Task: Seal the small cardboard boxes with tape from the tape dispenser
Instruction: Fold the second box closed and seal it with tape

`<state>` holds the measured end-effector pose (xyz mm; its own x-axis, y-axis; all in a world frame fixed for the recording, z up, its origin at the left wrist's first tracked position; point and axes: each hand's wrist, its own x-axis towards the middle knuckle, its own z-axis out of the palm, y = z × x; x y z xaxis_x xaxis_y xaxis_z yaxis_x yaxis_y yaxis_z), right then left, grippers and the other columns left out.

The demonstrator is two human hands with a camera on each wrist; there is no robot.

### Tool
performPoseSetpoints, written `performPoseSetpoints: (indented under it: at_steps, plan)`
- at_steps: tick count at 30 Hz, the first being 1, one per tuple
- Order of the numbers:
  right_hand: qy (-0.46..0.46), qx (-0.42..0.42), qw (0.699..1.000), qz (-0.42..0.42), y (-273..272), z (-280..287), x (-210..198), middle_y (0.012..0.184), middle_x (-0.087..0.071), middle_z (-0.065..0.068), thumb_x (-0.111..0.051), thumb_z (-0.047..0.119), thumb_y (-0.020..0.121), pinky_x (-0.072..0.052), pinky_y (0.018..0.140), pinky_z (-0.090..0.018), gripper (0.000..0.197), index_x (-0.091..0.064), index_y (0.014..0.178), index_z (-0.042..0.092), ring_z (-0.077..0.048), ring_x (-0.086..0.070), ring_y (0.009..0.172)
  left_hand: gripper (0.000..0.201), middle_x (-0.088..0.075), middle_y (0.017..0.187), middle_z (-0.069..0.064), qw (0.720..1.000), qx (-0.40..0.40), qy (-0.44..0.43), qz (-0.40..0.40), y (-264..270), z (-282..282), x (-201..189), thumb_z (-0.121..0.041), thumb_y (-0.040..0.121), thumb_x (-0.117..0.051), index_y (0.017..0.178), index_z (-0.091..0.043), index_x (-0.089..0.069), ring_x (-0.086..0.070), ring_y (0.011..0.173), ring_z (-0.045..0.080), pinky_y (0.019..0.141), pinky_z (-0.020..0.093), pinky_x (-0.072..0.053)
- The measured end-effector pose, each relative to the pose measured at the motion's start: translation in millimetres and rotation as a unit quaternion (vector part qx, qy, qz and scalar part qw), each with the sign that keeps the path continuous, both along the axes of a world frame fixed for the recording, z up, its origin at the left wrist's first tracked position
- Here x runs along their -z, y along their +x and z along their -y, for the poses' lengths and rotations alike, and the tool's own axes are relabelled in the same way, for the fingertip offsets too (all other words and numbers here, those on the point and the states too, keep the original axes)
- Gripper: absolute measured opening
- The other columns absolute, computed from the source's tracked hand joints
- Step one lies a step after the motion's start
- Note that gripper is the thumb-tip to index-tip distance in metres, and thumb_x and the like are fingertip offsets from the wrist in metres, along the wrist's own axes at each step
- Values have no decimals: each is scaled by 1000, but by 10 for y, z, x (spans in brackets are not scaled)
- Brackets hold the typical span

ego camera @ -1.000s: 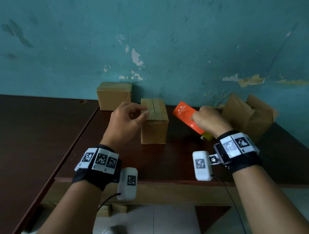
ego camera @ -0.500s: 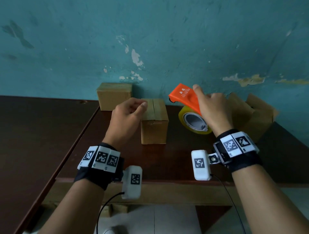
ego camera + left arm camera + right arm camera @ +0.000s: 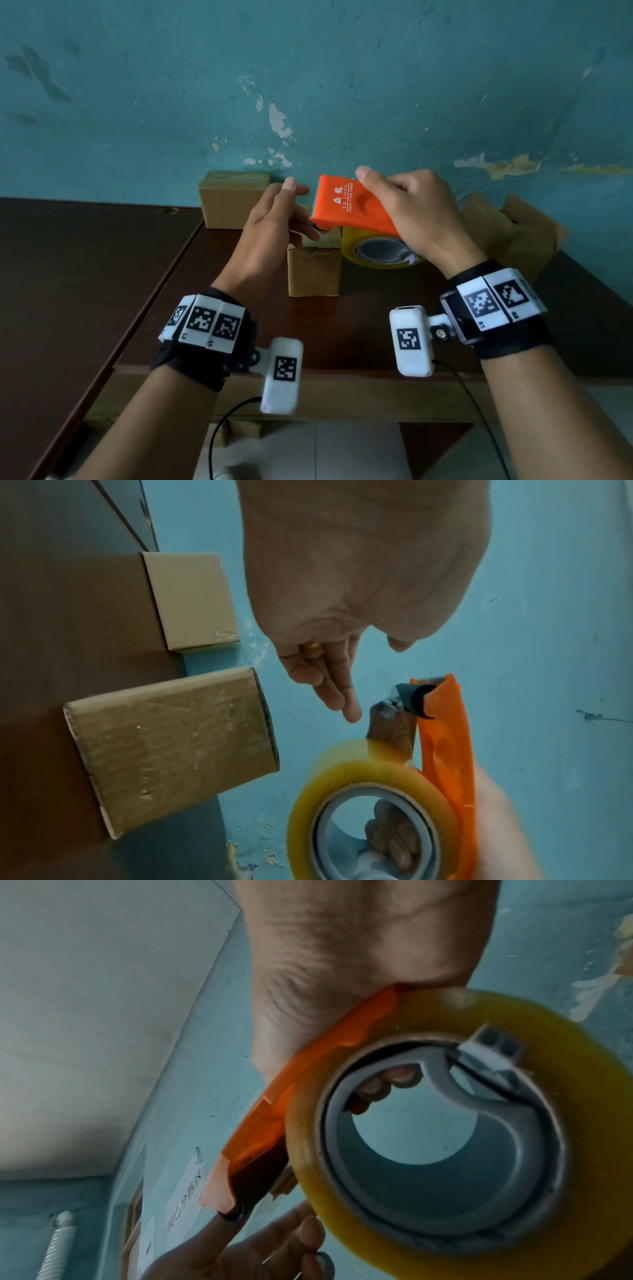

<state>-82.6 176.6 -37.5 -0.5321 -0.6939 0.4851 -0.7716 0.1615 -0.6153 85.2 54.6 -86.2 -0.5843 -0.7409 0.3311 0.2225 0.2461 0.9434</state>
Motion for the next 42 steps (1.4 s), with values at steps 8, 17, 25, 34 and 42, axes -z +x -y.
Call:
performPoseSetpoints:
  at_steps: [8, 17, 25, 34, 42]
  plan:
    - [31, -42, 999, 4, 60, 40, 44, 53, -32, -7, -54, 75, 94, -31, 56, -41, 74, -37, 56, 14, -23, -36, 47, 34, -63, 72, -5, 998, -11, -22, -55, -35, -133, 1, -31, 113, -42, 119, -3, -60, -60, 61, 8, 52, 25, -50]
    - [51, -40, 998, -13, 37, 66, 63, 55, -38, -18, -52, 80, 91, -42, 56, -51, 83, -41, 58, 5, -41, -47, 53, 22, -69, 66, 0, 998, -24, -4, -66, -25, -120, 10, -17, 109, -53, 128, -7, -56, -64, 56, 7, 52, 21, -51]
    - [60, -43, 997, -5, 14, 25, 56, 51, -32, -6, -55, 73, 96, -31, 56, -37, 72, -35, 53, 18, -20, -36, 44, 30, -71, 62, -4, 995, -57, -49, -64, -33, -109, 35, -13, 105, -59, 131, -4, -47, -67, 57, 4, 55, 19, -53]
    - [76, -52, 995, 24, -13, 27, 79, 50, -29, -4, -60, 71, 95, -29, 57, -35, 72, -34, 53, 19, -19, -32, 44, 37, -67, 53, -7, 995, -69, -69, -34, 1, -94, 43, -9, 104, -60, 135, -2, -40, -62, 48, -1, 47, 12, -44]
    - [107, -78, 990, 53, -119, 48, 155, 56, -35, -11, -57, 80, 90, -34, 61, -41, 75, -47, 60, 12, -22, -37, 47, 36, -65, 51, -12, 994, -81, -75, -15, -1, -34, 90, -10, 102, -64, 129, -8, -40, -58, 44, -3, 43, 10, -39]
